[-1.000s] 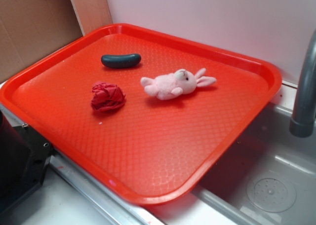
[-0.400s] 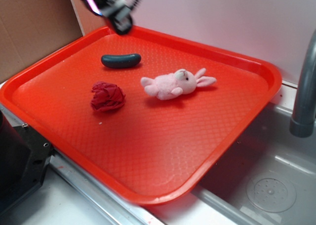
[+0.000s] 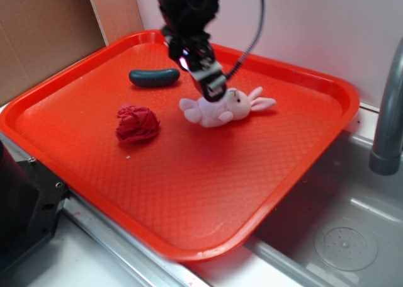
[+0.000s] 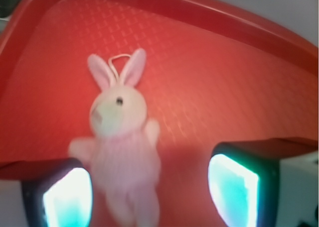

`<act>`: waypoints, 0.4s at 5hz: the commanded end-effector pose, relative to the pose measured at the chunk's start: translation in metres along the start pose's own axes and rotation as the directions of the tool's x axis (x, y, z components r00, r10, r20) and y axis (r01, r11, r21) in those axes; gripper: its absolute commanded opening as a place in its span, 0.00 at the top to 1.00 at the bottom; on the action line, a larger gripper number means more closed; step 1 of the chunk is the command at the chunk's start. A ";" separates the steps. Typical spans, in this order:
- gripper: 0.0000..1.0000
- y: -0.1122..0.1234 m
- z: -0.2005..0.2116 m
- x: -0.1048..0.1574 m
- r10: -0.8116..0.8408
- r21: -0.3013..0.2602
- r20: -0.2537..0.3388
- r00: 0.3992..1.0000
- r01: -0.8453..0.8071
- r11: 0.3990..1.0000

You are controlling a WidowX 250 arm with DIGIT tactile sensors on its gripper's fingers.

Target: Grab the pink bunny.

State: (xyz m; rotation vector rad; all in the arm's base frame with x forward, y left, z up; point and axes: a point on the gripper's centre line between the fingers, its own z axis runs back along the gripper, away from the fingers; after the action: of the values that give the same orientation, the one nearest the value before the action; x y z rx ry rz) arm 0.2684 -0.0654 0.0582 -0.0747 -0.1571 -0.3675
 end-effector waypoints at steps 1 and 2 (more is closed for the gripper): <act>0.06 -0.018 -0.036 0.012 -0.133 -0.065 -0.041 0.990 0.130 0.989; 1.00 -0.016 -0.032 0.011 -0.118 -0.078 -0.023 0.993 0.116 0.990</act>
State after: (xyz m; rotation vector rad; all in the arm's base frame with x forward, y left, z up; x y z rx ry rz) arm 0.2772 -0.0842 0.0221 -0.1375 -0.0908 -0.4863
